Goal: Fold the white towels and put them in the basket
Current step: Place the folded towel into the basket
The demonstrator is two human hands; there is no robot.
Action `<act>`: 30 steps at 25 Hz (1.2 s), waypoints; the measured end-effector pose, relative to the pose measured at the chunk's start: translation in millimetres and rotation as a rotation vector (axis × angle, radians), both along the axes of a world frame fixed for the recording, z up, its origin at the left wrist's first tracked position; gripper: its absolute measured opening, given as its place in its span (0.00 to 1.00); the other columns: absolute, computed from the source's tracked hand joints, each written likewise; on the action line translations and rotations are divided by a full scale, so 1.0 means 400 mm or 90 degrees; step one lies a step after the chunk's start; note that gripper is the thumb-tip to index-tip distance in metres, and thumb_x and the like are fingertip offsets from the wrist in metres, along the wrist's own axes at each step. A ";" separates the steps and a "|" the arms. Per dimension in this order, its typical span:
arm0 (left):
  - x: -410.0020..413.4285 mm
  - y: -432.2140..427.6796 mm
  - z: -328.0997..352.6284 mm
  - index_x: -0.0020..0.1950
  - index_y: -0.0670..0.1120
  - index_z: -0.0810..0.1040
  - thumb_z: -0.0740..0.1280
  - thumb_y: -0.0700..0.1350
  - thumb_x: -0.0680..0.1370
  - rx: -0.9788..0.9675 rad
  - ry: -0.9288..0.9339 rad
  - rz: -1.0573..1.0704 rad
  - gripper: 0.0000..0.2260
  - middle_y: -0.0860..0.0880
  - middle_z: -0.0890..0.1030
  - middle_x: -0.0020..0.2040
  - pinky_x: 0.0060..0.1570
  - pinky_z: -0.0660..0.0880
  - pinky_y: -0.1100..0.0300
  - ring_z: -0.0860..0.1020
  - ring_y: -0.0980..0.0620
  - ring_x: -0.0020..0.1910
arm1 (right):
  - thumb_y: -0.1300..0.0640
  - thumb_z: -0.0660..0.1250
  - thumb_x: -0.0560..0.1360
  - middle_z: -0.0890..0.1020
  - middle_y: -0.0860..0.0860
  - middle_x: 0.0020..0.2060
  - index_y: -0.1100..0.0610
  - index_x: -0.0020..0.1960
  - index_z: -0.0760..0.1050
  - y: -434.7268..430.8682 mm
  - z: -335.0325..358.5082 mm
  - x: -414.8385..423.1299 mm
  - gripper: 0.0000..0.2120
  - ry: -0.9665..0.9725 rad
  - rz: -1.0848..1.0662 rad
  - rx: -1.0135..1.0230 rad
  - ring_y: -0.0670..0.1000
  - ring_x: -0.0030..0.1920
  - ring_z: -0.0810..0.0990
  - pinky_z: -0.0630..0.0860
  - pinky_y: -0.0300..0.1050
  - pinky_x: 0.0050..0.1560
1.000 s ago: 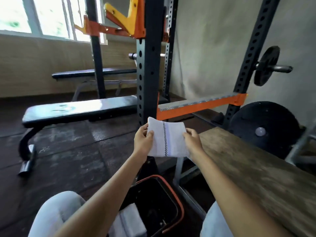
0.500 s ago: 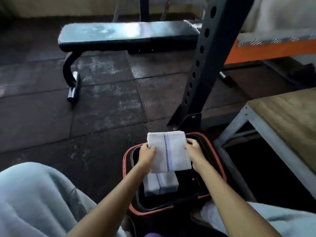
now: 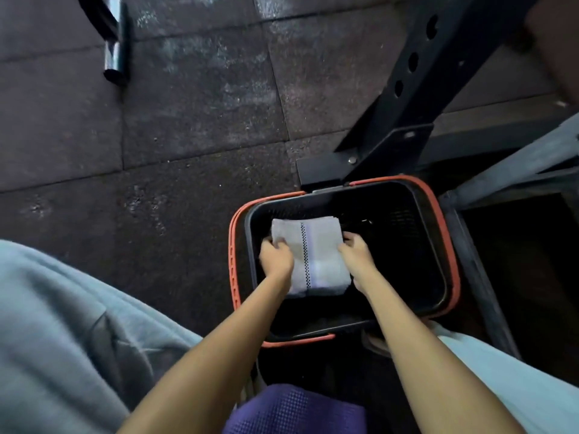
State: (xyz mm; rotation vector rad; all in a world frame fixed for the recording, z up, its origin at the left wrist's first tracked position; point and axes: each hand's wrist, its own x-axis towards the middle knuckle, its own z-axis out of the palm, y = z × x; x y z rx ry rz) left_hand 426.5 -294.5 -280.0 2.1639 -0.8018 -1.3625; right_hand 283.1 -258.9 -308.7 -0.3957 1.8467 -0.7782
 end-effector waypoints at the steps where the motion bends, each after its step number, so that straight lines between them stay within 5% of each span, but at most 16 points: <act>1: -0.004 0.002 0.001 0.60 0.41 0.73 0.59 0.44 0.80 0.002 -0.004 0.008 0.12 0.41 0.78 0.58 0.60 0.72 0.51 0.76 0.41 0.58 | 0.61 0.62 0.75 0.77 0.54 0.59 0.58 0.68 0.67 0.006 -0.004 -0.005 0.21 0.010 0.015 0.007 0.53 0.56 0.78 0.76 0.50 0.58; 7: 0.006 0.038 -0.011 0.70 0.38 0.66 0.58 0.40 0.79 -0.123 -0.072 -0.113 0.19 0.39 0.72 0.67 0.69 0.64 0.53 0.70 0.42 0.68 | 0.56 0.62 0.77 0.76 0.53 0.59 0.57 0.69 0.65 0.018 0.042 -0.021 0.21 0.095 0.167 0.015 0.51 0.52 0.76 0.73 0.43 0.46; 11: 0.005 0.050 -0.034 0.75 0.39 0.58 0.55 0.40 0.80 -0.296 -0.231 -0.395 0.23 0.41 0.60 0.76 0.74 0.53 0.52 0.54 0.45 0.76 | 0.57 0.57 0.77 0.73 0.55 0.65 0.58 0.70 0.65 0.013 0.059 0.015 0.22 0.565 0.368 -0.130 0.56 0.65 0.72 0.67 0.52 0.64; 13: 0.015 0.038 -0.062 0.77 0.40 0.52 0.52 0.45 0.81 -0.250 -0.319 -0.537 0.24 0.41 0.52 0.78 0.75 0.50 0.48 0.47 0.45 0.77 | 0.52 0.53 0.77 0.73 0.56 0.68 0.59 0.70 0.67 0.000 0.027 0.044 0.24 0.639 0.456 -0.175 0.56 0.69 0.69 0.64 0.54 0.68; 17: 0.026 0.045 -0.142 0.77 0.43 0.39 0.46 0.53 0.82 -0.140 -0.390 -0.683 0.28 0.44 0.37 0.77 0.73 0.35 0.51 0.35 0.49 0.76 | 0.42 0.42 0.77 0.55 0.54 0.77 0.59 0.77 0.53 0.010 -0.100 0.025 0.33 0.630 0.607 -0.047 0.53 0.77 0.53 0.51 0.58 0.74; 25: 0.008 0.022 -0.184 0.76 0.42 0.35 0.41 0.55 0.80 -0.102 -0.382 -0.693 0.30 0.44 0.33 0.76 0.71 0.29 0.50 0.32 0.48 0.75 | 0.40 0.38 0.77 0.44 0.52 0.78 0.56 0.77 0.42 -0.037 -0.127 0.015 0.34 0.592 0.634 0.019 0.52 0.78 0.44 0.41 0.58 0.75; 28: 0.006 -0.005 -0.102 0.77 0.41 0.40 0.46 0.54 0.81 -0.045 -0.384 -0.752 0.30 0.41 0.38 0.77 0.72 0.35 0.46 0.36 0.45 0.76 | 0.41 0.45 0.80 0.44 0.51 0.78 0.54 0.78 0.42 -0.045 -0.036 0.011 0.32 0.585 0.668 0.050 0.52 0.78 0.43 0.41 0.56 0.75; 30: 0.011 -0.041 -0.020 0.75 0.40 0.55 0.51 0.53 0.80 -0.074 -0.436 -0.780 0.27 0.38 0.55 0.76 0.73 0.46 0.43 0.52 0.40 0.76 | 0.43 0.52 0.79 0.59 0.54 0.76 0.55 0.76 0.54 -0.052 0.052 -0.003 0.30 0.597 0.622 0.024 0.54 0.75 0.57 0.54 0.54 0.73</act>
